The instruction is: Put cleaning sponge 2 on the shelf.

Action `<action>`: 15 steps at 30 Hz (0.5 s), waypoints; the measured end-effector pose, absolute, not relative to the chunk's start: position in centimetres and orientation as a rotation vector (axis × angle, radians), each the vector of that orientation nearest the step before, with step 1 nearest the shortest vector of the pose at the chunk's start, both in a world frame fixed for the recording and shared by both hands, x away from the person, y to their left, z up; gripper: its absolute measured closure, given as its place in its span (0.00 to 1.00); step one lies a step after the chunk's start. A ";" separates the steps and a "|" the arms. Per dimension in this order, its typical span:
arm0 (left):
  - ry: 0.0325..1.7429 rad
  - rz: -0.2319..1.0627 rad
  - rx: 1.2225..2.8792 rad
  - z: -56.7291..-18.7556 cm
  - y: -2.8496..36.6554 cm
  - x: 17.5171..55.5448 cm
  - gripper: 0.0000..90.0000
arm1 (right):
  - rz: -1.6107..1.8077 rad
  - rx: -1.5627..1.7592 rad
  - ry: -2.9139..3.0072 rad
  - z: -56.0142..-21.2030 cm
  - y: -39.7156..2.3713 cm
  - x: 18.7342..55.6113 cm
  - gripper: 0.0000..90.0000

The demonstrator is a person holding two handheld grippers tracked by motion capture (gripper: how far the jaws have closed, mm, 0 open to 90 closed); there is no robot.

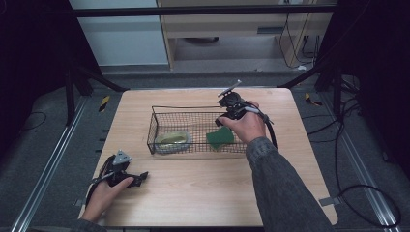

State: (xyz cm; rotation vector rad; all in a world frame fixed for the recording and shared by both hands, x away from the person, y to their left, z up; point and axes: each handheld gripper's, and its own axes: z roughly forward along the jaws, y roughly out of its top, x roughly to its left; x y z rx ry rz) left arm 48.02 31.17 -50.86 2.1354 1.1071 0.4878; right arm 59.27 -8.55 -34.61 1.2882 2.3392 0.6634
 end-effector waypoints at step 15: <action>1.106 0.489 2.134 -50.9 31.2 48.0 0.00 | 0.796 1.266 2.259 -33.2 -11.2 58.4 0.07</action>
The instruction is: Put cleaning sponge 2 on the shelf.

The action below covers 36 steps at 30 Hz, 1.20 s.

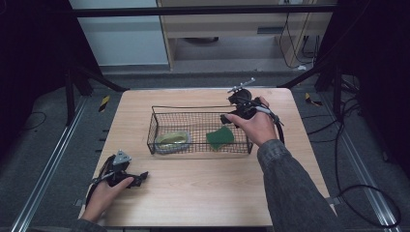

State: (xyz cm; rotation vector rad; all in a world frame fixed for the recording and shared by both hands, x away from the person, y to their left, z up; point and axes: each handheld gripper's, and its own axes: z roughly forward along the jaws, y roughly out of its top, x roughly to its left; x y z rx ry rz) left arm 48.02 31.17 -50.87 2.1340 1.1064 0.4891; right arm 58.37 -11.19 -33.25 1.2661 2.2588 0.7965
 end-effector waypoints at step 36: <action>1.107 0.487 2.138 -50.9 31.2 48.0 0.00 | 0.846 1.352 2.114 -35.1 -21.2 54.6 0.11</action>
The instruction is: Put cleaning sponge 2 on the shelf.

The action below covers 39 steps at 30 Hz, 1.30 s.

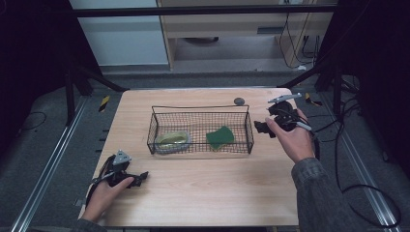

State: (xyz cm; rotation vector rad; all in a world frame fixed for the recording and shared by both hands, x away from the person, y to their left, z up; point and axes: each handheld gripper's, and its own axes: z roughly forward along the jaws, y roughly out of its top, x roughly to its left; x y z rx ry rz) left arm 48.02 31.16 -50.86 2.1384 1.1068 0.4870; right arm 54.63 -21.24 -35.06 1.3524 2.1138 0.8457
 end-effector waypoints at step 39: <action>1.107 0.487 2.137 -50.9 31.1 48.0 0.00 | 0.785 1.463 2.122 -46.5 -26.3 49.7 0.14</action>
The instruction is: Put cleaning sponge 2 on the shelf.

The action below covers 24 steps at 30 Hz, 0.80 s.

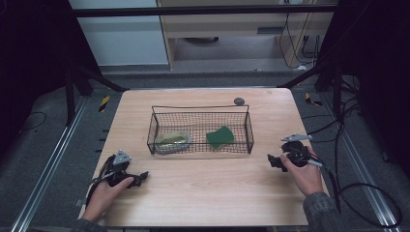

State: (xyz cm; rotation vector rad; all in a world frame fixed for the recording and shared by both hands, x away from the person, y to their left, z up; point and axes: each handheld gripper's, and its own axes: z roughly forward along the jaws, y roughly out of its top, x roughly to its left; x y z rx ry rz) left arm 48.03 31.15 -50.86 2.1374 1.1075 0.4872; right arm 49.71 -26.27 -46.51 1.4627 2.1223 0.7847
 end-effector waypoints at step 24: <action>1.107 0.486 2.137 -50.9 31.1 48.1 0.00 | 0.875 1.601 1.966 -50.7 -27.9 51.1 0.10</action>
